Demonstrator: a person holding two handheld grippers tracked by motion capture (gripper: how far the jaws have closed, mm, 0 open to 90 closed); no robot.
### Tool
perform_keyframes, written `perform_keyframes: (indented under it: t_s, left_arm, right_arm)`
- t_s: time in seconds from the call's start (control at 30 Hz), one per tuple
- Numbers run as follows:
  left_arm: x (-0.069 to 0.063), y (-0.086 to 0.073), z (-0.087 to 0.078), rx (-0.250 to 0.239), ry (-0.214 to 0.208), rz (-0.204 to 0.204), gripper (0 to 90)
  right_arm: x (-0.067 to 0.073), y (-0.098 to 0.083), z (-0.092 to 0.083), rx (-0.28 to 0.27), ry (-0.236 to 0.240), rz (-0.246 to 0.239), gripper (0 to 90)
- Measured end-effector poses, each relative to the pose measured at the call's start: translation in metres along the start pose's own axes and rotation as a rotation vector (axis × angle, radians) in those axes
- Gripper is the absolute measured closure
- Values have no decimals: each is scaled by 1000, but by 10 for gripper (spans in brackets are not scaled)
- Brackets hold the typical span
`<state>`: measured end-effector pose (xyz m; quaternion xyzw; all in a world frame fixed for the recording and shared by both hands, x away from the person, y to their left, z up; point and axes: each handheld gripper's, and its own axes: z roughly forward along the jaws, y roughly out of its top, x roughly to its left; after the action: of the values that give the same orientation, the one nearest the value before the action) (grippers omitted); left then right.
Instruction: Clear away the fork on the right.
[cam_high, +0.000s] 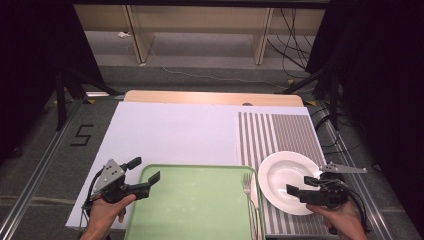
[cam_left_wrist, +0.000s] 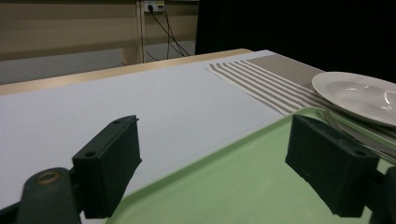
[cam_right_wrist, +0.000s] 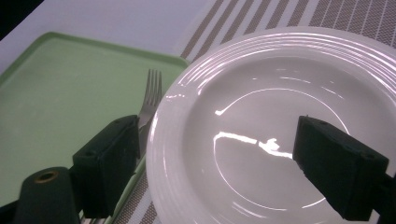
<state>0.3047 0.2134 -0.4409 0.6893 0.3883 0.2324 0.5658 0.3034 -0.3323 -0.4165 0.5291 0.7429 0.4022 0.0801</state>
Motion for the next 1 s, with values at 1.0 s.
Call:
perform_keyframes:
  t_s: [1.0]
  left_arm:
    - [1,-1,-2,2,6,-6,168]
  right_arm:
    - [-39,-11,-15,0,-107,114,163]
